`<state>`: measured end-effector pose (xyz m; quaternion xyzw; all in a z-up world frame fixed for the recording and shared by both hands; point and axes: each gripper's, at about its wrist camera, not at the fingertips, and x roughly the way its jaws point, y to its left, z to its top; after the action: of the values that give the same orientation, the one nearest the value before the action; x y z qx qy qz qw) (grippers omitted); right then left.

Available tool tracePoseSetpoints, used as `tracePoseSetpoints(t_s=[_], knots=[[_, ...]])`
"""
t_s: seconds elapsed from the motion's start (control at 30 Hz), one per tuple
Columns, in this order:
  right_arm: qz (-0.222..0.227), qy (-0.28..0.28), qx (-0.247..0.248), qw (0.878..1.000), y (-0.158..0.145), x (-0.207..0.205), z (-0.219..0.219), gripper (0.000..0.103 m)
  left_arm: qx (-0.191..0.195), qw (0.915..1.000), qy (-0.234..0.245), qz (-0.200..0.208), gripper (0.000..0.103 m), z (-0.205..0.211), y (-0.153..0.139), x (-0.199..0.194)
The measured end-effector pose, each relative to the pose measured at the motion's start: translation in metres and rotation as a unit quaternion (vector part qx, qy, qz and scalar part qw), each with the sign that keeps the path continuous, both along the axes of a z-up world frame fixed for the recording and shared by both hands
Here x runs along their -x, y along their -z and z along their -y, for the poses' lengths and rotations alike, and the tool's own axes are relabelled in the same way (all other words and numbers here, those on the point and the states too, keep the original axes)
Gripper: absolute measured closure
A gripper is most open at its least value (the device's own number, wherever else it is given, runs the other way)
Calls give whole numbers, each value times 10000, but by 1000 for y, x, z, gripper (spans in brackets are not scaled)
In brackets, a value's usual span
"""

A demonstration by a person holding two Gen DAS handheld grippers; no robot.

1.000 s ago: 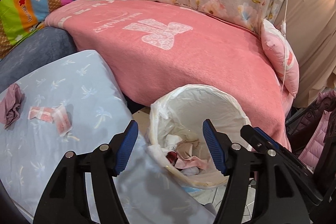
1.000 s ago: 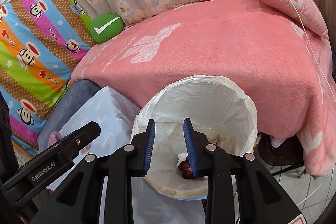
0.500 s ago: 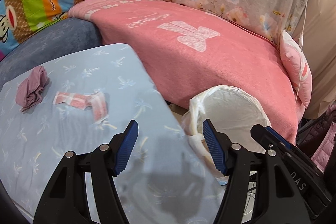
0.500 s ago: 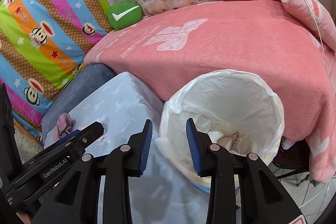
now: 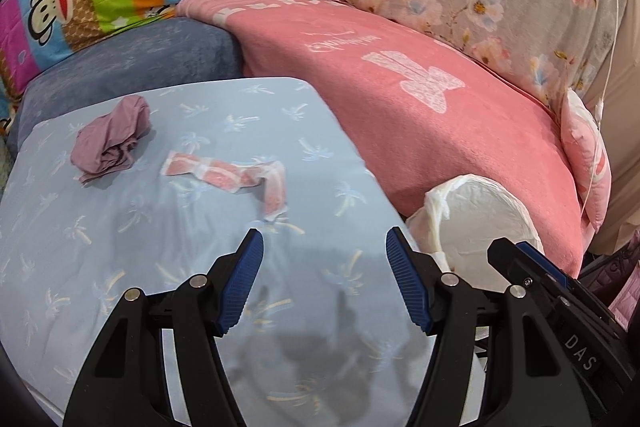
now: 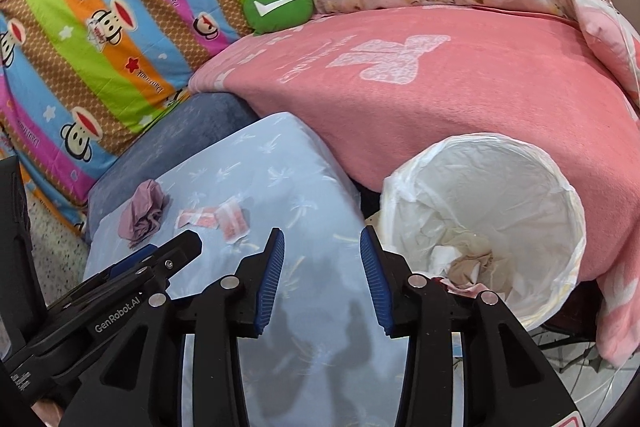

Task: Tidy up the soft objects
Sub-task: 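Move both open tools back over the mauve cloth and pink-white strip, then grasp the mauve cloth with the left tool while the right tool grasps the pink-white strip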

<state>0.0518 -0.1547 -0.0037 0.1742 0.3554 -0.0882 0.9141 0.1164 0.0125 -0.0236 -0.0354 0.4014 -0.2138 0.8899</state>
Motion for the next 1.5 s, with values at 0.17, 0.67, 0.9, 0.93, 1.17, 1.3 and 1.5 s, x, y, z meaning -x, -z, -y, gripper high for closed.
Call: tracePoseSetpoints(t_s=[0.17,0.67,0.9,0.93,1.17,1.3,1.5], knots=[[-84,-202,57,9997,4,-12,-24,61,-2,9995,-300,-52,38,-30,7,-6],[-277,-779,216,9963,20,-56,-101,44,-157,9922,-1222,-183,23,-121,30,-28],[-336,-907,279,9949,31,-90,-124,42,-287,9869,-1577,-159,13,-154,38,-51],[-338,-909,298,9948,33,-96,-126,42,-305,9864,-1608,-160,13,-158,38,-55],[-414,-833,258,9953,47,-140,-132,42,-385,9825,-1817,-115,12,-180,41,-99],[-458,-743,287,9958,56,-165,-134,42,-375,9812,-1889,-101,11,-186,42,-125],[-503,-535,195,9971,68,-195,-126,42,-473,9803,-1912,-131,11,-183,49,-159]])
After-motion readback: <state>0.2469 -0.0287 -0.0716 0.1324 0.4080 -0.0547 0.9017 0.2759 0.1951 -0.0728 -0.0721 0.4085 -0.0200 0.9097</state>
